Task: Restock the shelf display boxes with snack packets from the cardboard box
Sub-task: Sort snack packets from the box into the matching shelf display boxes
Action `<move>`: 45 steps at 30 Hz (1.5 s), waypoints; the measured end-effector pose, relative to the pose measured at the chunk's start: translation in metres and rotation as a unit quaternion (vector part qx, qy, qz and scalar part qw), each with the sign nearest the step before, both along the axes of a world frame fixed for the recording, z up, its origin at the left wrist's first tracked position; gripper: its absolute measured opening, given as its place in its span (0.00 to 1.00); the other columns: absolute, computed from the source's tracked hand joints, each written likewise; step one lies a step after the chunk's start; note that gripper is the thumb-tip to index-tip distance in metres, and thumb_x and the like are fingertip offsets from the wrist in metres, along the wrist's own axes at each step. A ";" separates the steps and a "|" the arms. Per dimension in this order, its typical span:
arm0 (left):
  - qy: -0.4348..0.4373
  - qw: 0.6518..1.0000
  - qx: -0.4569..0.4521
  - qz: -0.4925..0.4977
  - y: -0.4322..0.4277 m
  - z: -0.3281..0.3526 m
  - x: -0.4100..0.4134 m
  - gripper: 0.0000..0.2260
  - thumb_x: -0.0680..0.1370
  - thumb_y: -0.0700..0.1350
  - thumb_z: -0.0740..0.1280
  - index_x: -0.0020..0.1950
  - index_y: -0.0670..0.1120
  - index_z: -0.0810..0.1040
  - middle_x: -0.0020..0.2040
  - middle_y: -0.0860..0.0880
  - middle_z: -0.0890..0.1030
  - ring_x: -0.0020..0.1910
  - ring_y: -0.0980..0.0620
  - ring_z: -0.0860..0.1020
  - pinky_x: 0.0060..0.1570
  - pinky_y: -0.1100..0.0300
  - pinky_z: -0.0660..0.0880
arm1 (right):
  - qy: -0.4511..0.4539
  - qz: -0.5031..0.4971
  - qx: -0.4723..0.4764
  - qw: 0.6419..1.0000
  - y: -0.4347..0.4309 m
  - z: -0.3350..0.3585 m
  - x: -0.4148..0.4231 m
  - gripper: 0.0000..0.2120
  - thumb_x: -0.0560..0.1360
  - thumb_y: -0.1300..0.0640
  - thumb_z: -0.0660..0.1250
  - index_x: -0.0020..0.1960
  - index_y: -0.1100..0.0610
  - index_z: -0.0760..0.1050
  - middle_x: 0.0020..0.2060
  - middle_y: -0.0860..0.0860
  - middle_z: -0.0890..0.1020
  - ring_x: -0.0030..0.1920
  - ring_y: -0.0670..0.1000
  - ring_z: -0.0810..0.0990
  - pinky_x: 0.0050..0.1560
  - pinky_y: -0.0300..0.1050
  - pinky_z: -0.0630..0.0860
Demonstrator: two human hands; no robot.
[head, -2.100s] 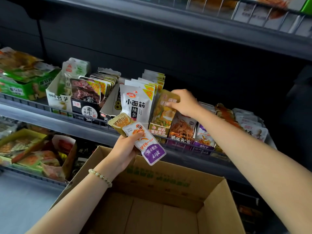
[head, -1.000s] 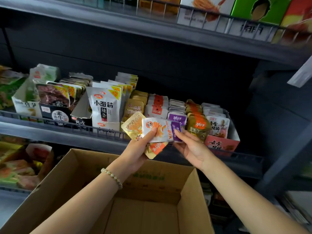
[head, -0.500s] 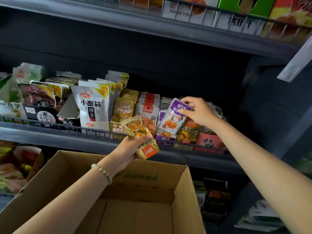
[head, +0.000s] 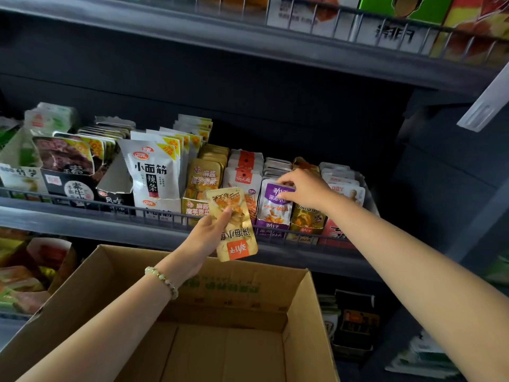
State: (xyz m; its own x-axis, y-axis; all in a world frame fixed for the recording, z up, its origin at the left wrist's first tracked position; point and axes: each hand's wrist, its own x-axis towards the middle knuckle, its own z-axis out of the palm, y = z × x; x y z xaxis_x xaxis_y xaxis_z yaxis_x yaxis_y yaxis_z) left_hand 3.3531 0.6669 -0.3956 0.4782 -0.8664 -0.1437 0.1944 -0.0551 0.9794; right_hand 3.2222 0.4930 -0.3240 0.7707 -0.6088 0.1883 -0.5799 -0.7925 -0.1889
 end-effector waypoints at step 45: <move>-0.592 0.789 -0.028 -0.163 -0.084 -0.019 -0.064 0.22 0.81 0.57 0.56 0.72 0.48 0.70 0.67 0.50 0.72 0.65 0.52 0.70 0.63 0.57 0.68 | 0.042 -0.012 0.043 0.998 -0.028 0.005 -0.064 0.15 0.73 0.53 0.72 0.34 0.53 0.69 0.30 0.48 0.69 0.30 0.46 0.66 0.33 0.41 0.62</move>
State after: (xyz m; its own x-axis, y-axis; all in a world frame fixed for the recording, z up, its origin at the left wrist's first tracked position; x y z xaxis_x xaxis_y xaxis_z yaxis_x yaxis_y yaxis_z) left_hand 3.2891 0.5827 -0.4150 -0.0012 -0.9606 0.2780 -0.8738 0.1362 0.4669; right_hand 3.1582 0.4655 -0.3188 0.7670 -0.6379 0.0694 -0.6147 -0.7615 -0.2056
